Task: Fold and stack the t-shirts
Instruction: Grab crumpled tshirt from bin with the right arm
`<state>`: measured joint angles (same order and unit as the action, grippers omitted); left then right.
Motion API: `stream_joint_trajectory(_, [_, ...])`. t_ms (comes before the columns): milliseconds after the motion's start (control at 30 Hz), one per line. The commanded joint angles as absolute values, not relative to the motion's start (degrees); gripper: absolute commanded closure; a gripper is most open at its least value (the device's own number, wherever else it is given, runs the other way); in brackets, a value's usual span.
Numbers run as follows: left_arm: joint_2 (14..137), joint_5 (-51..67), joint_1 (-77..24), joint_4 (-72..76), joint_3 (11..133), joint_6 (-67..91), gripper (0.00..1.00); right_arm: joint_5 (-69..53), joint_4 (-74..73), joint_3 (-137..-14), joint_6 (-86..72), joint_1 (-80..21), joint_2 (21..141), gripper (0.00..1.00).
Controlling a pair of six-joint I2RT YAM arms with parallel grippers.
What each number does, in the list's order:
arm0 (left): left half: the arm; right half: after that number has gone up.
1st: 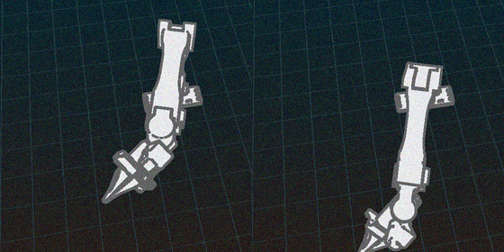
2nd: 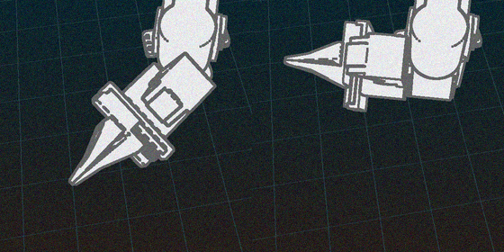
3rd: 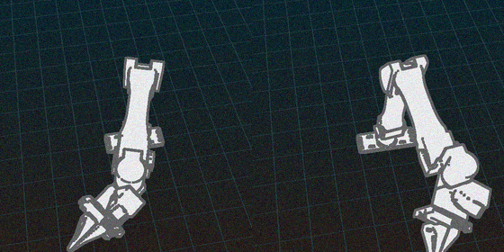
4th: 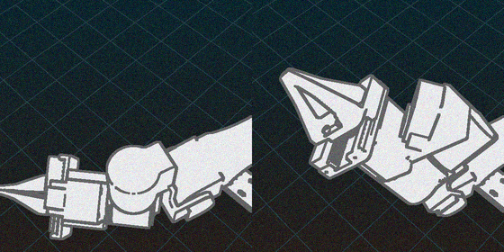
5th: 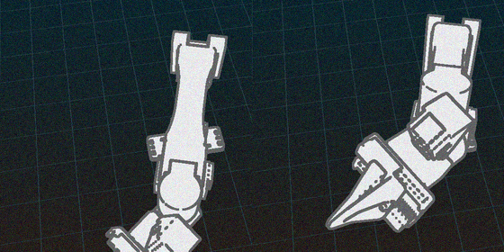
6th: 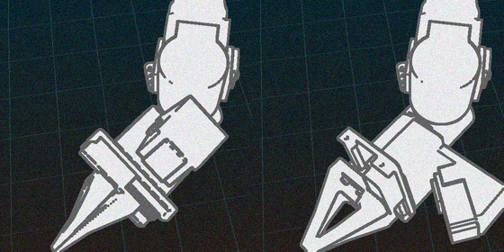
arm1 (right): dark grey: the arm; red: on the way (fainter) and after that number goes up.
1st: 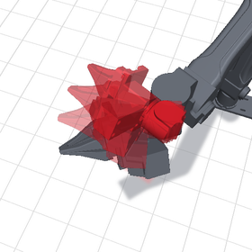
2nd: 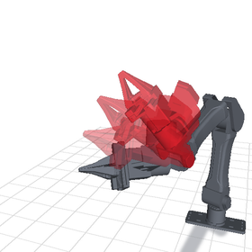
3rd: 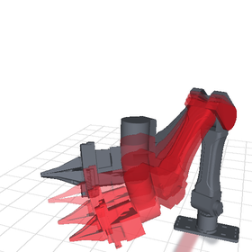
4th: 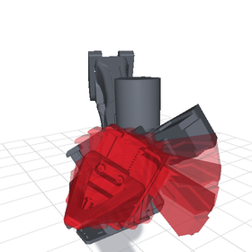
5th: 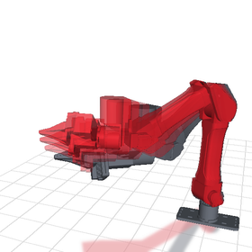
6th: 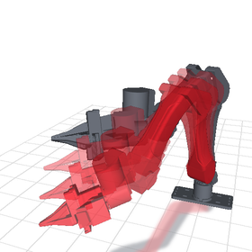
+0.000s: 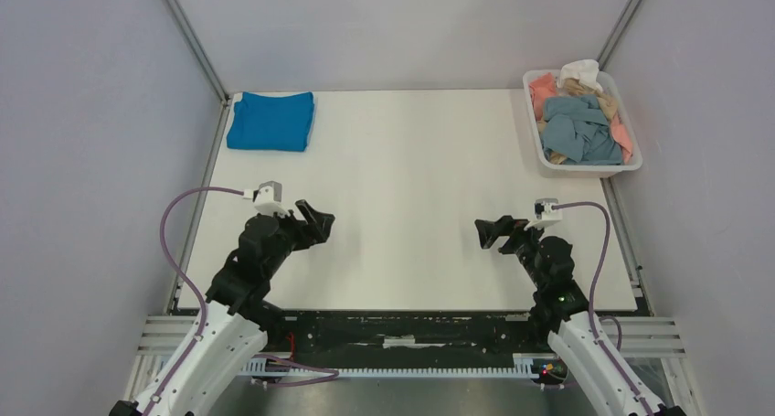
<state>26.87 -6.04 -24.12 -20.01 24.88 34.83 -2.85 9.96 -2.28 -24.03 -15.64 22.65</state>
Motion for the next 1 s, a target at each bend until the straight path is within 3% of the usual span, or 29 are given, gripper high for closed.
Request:
stream_joint_trajectory(0, [26.8,-7.1,-24.0,-15.2,25.1,36.9,0.13,-3.8,14.0,-3.6,-24.8,-15.8,24.2,0.02])
stream_joint_trajectory(200, [29.0,-5.3,-24.0,-9.9,24.1,36.6,0.12,-11.3,22.9,-6.6,-30.5,-15.8,33.2,0.02])
stream_joint_trajectory(367, [30.4,-5.4,-24.0,-9.3,24.2,35.4,0.12,-11.6,21.7,-17.2,-29.9,-15.8,42.4,0.02])
stream_joint_trajectory(533, [29.6,-5.6,-24.0,-9.5,23.3,35.2,0.12,-2.4,12.7,-33.9,-22.4,-15.8,52.2,0.02])
stream_joint_trajectory(700, [29.0,-6.8,-24.0,-9.2,22.2,35.4,0.12,19.6,3.0,-49.4,-15.4,-14.4,63.2,0.02])
stream_joint_trajectory(967, [30.8,-7.6,-24.0,-8.5,22.1,35.5,0.11,21.6,-9.2,-72.1,-8.1,-2.8,83.2,0.02])
